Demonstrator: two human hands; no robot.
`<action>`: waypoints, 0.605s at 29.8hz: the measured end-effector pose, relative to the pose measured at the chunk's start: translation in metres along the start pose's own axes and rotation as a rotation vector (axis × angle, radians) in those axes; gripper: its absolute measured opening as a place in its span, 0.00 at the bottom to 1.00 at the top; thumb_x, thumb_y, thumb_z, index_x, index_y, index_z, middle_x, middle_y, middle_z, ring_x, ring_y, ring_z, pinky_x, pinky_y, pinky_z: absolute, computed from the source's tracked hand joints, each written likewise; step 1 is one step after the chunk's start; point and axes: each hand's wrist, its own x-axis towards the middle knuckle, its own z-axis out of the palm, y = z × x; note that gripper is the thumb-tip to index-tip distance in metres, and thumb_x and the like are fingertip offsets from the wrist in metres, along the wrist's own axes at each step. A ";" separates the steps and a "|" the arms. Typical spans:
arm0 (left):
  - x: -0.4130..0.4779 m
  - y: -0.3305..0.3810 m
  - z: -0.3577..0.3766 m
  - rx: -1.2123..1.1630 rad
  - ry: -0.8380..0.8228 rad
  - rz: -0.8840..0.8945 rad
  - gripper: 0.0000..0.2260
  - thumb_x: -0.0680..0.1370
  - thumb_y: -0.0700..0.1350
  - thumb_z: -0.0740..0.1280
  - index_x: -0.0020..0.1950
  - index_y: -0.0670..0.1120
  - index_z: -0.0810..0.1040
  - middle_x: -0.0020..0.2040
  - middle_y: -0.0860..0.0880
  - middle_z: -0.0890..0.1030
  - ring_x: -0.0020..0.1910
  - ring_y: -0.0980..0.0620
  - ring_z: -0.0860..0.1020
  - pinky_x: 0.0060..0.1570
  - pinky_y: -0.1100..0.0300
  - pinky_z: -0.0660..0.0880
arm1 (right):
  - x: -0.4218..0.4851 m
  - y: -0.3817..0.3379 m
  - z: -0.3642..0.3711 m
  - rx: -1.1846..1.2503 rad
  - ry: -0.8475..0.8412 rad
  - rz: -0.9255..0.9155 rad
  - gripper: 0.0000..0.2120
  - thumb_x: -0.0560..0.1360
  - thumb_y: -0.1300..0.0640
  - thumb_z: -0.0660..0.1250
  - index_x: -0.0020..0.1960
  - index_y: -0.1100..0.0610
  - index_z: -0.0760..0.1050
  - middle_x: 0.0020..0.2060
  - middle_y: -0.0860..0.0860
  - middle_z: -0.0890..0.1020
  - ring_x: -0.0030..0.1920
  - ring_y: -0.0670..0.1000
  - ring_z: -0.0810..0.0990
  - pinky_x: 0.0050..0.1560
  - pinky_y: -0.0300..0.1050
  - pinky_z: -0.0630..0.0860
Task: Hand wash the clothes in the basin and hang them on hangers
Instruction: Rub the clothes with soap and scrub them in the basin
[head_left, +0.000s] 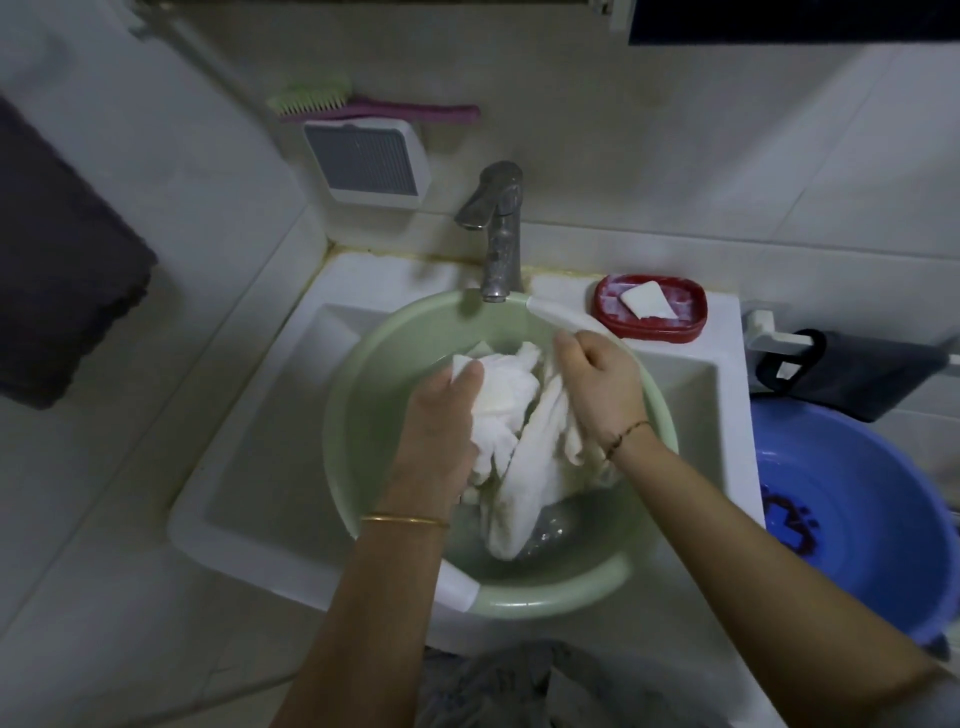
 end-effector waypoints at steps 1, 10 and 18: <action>0.001 0.003 0.001 0.085 0.048 0.057 0.08 0.80 0.43 0.61 0.45 0.45 0.79 0.41 0.48 0.81 0.41 0.50 0.78 0.43 0.61 0.75 | -0.001 0.005 -0.003 -0.075 -0.102 0.025 0.19 0.79 0.51 0.60 0.31 0.56 0.65 0.27 0.50 0.68 0.30 0.47 0.67 0.36 0.45 0.66; 0.014 0.011 0.019 0.308 0.293 0.327 0.09 0.81 0.47 0.59 0.46 0.42 0.71 0.37 0.57 0.71 0.36 0.62 0.71 0.34 0.72 0.65 | -0.018 -0.009 -0.009 -0.039 -0.030 -0.199 0.07 0.78 0.54 0.61 0.45 0.55 0.75 0.38 0.45 0.77 0.39 0.47 0.76 0.44 0.44 0.74; 0.021 0.007 0.041 0.779 0.129 0.295 0.20 0.81 0.59 0.51 0.49 0.45 0.73 0.48 0.44 0.81 0.50 0.42 0.77 0.45 0.54 0.69 | -0.011 -0.025 -0.017 0.673 -0.451 0.346 0.04 0.79 0.65 0.61 0.45 0.63 0.71 0.32 0.55 0.79 0.27 0.47 0.80 0.26 0.38 0.76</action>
